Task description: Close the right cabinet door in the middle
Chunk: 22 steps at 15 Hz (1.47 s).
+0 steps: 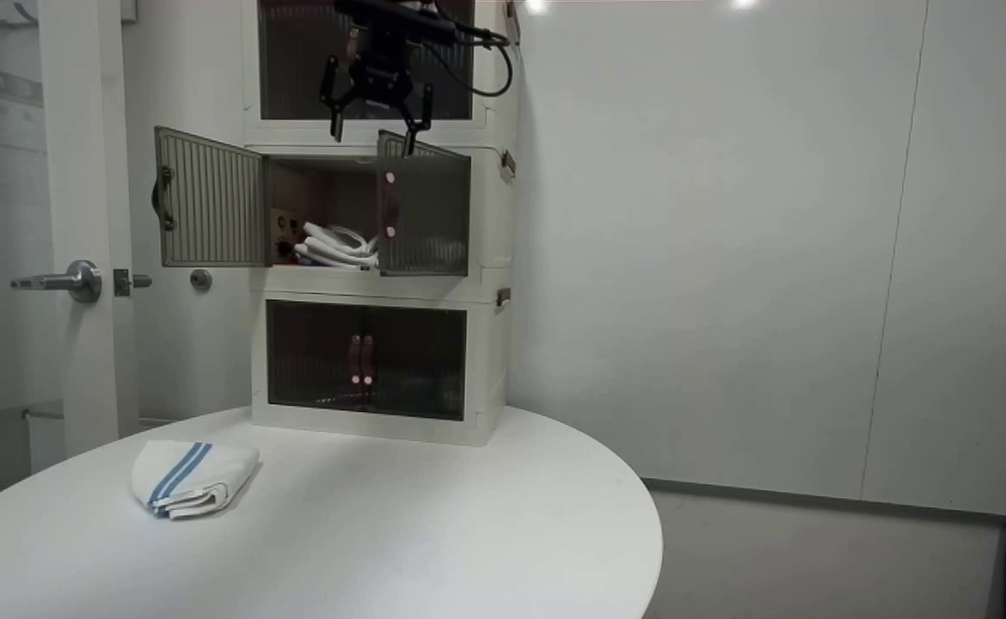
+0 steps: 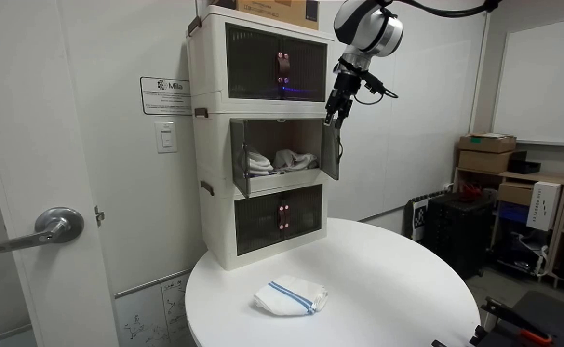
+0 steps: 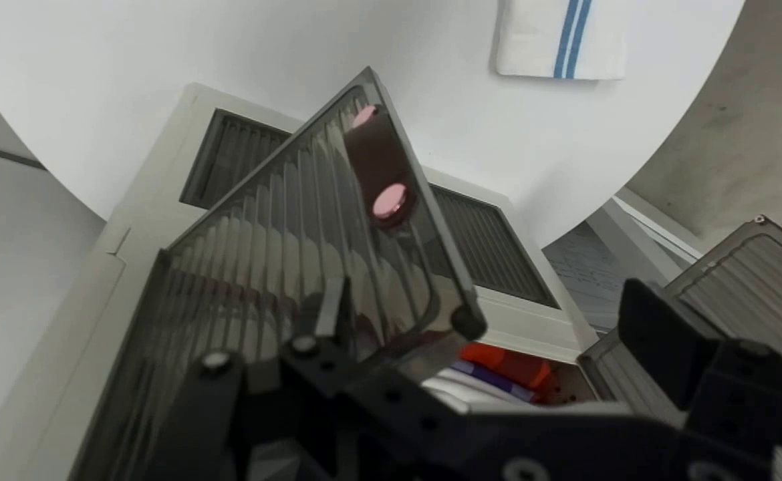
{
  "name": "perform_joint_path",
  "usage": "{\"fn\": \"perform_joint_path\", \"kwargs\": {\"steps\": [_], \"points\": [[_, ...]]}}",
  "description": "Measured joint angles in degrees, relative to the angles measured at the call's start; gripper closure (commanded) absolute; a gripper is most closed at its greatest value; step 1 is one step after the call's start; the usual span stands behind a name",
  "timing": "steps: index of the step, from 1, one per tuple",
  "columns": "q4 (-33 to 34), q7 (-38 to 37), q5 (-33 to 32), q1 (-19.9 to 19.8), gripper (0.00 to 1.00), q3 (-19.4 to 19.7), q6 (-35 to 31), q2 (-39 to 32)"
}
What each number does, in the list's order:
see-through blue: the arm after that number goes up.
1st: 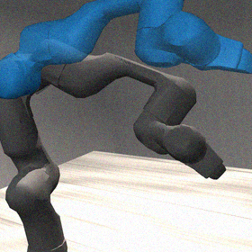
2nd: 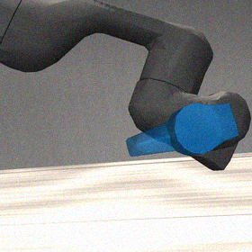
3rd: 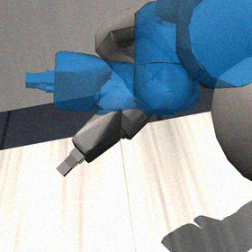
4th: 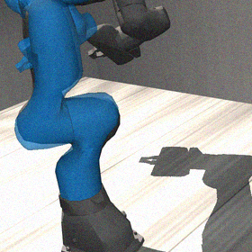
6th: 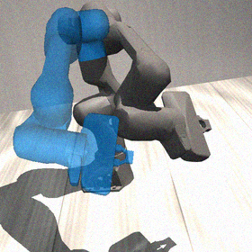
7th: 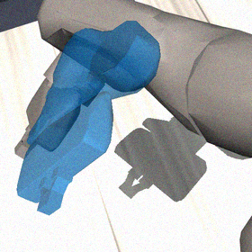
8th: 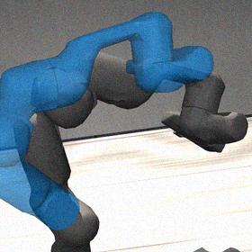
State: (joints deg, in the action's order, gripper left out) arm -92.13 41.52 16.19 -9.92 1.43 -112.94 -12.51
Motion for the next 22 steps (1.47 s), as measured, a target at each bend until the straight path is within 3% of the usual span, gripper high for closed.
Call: {"fn": "perform_joint_path", "kwargs": {"steps": [10,22], "points": [[6.1,5.6,5.7,0.0,0.0,-1.7,5.9,-4.0],[18.6,6.6,5.8,-0.3,0.0,-2.7,6.3,-12.7]]}}
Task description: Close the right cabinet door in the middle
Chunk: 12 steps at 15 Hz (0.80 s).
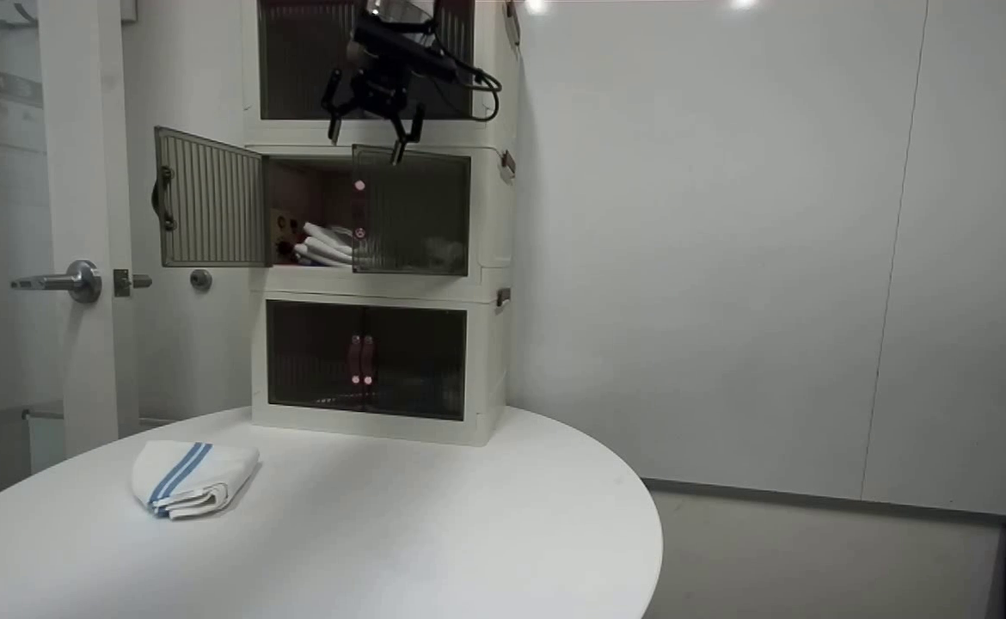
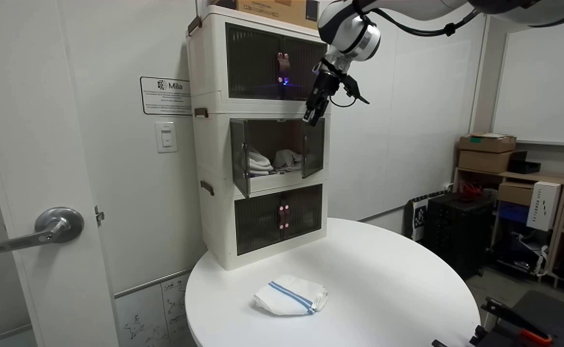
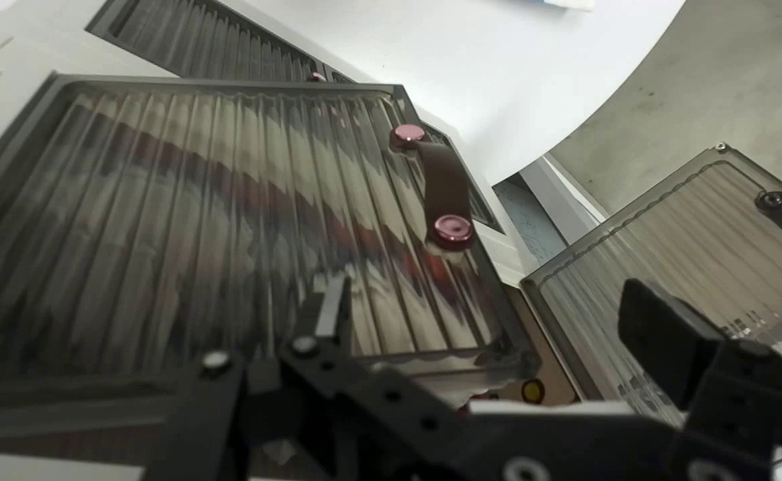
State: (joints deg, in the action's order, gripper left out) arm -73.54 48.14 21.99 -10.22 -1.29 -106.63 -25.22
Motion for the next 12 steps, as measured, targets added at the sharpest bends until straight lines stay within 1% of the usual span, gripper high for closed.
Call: {"fn": "perform_joint_path", "kwargs": {"steps": [4,7,10,12], "points": [[3.1,0.0,-0.1,-0.1,0.0,-0.2,0.3,-2.2],[3.9,-0.6,-1.0,0.1,0.0,0.0,-1.1,-3.2],[3.8,-2.5,-2.4,0.7,0.0,0.3,-6.3,-4.5],[3.6,-4.1,-3.1,1.4,0.0,0.4,-11.4,-5.6]]}}
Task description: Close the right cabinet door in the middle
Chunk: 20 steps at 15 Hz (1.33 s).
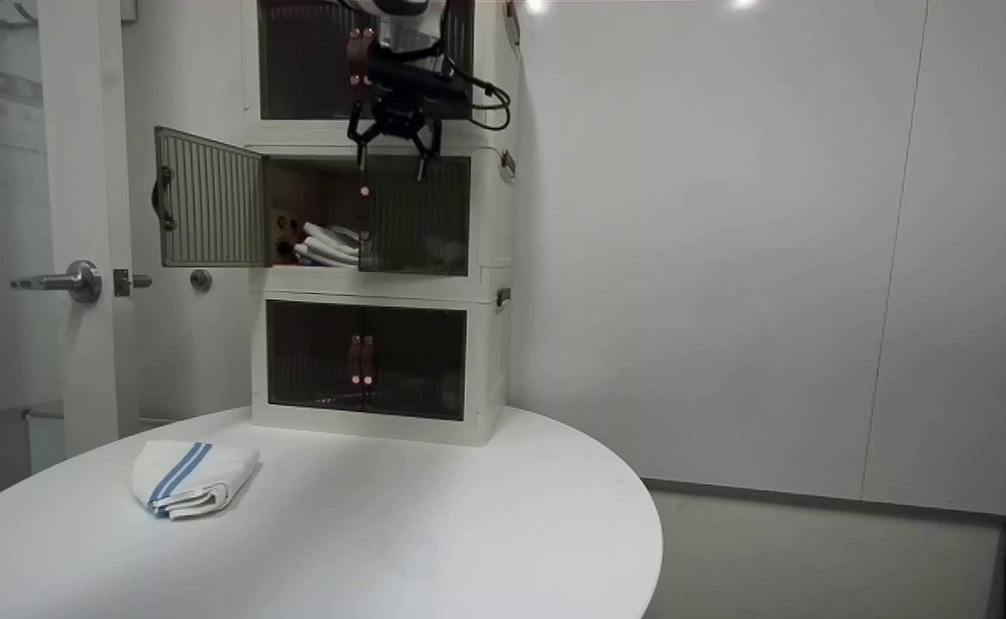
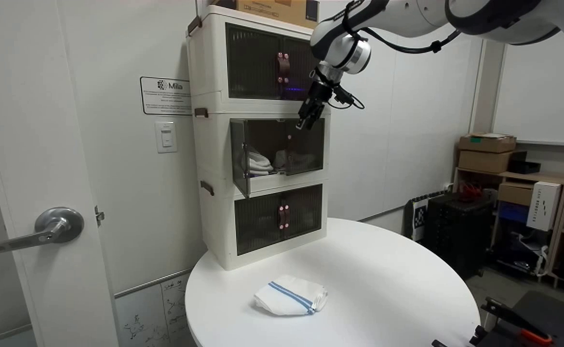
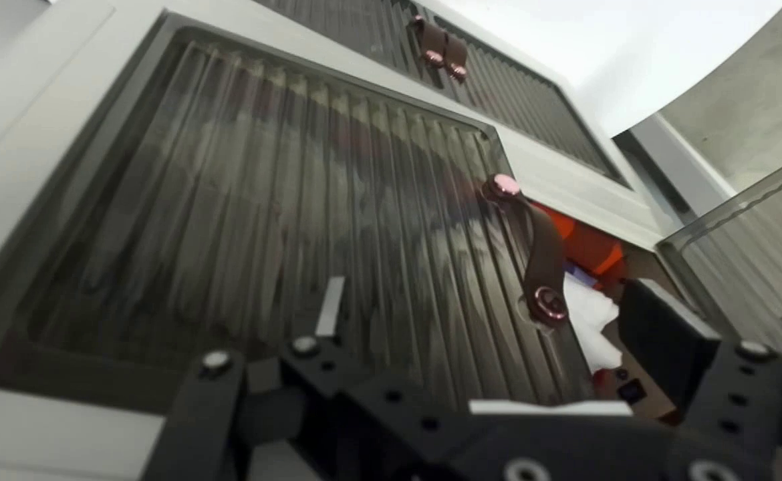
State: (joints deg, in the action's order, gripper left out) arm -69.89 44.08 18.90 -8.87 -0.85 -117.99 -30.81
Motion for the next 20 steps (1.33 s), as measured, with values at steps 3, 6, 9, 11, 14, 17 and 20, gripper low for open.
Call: {"fn": "perform_joint_path", "kwargs": {"steps": [3,6,9,11,14,17,20], "points": [[-1.1,-3.8,-1.4,0.9,0.0,0.3,-3.3,0.1],[-2.5,-8.0,-3.4,1.1,0.0,-0.4,-6.3,0.5],[-4.5,-12.1,-4.6,1.3,0.0,-1.0,-10.0,1.1],[-6.7,-15.8,-5.8,1.9,0.0,-1.0,-14.2,1.5],[-9.9,-21.0,-7.8,2.5,0.0,-1.0,-20.2,1.9],[-11.1,-23.0,-9.2,2.6,0.0,-1.0,-22.2,2.1],[-11.6,-23.0,-10.5,2.1,0.0,-0.9,-18.2,3.6]]}}
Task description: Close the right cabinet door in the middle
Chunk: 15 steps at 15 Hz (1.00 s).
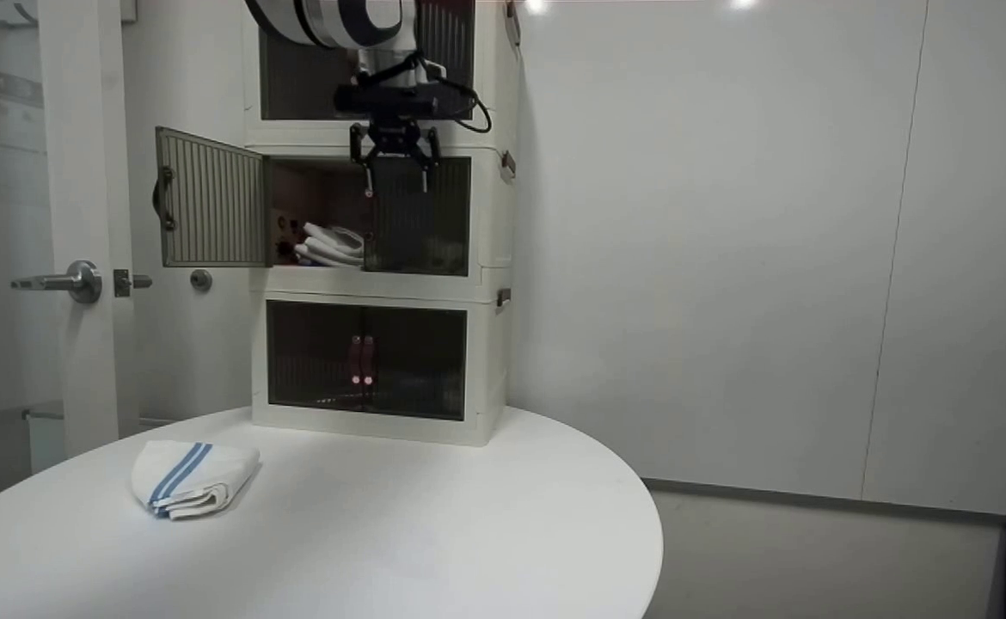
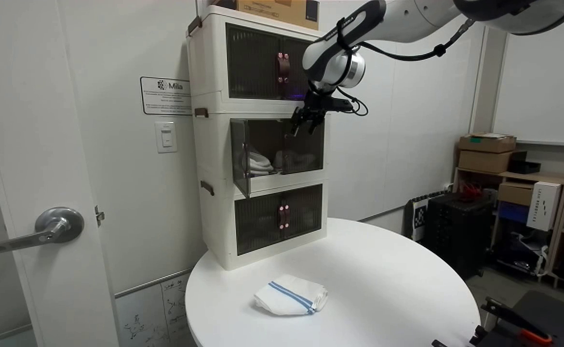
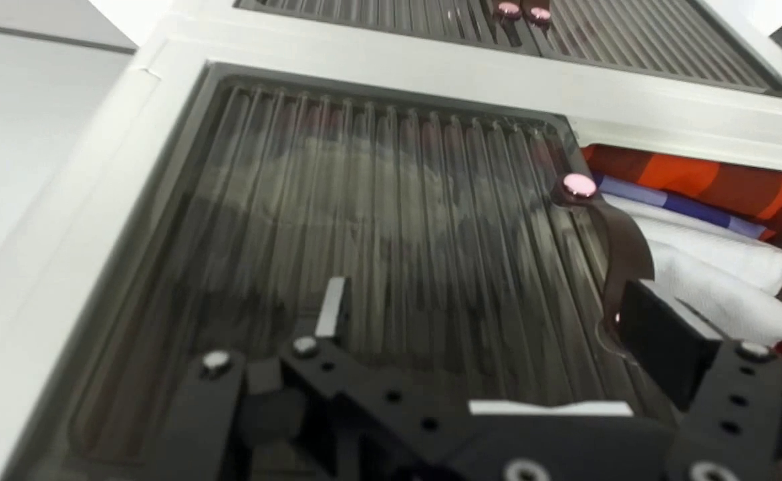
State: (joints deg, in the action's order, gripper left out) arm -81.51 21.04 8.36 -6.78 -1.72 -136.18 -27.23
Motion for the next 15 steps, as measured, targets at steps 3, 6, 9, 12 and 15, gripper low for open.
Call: {"fn": "perform_joint_path", "kwargs": {"steps": [3,6,9,12,15], "points": [[-0.8,0.0,-0.4,-0.8,0.0,0.3,7.9,3.4],[-3.2,0.1,0.0,-1.7,0.0,0.3,14.8,8.0],[-8.7,0.2,1.1,-2.1,0.0,0.3,17.7,13.1],[-16.8,0.2,3.8,-2.0,0.0,0.4,17.6,18.5],[-25.5,-0.4,5.9,-1.6,0.0,0.6,14.9,23.7]]}}
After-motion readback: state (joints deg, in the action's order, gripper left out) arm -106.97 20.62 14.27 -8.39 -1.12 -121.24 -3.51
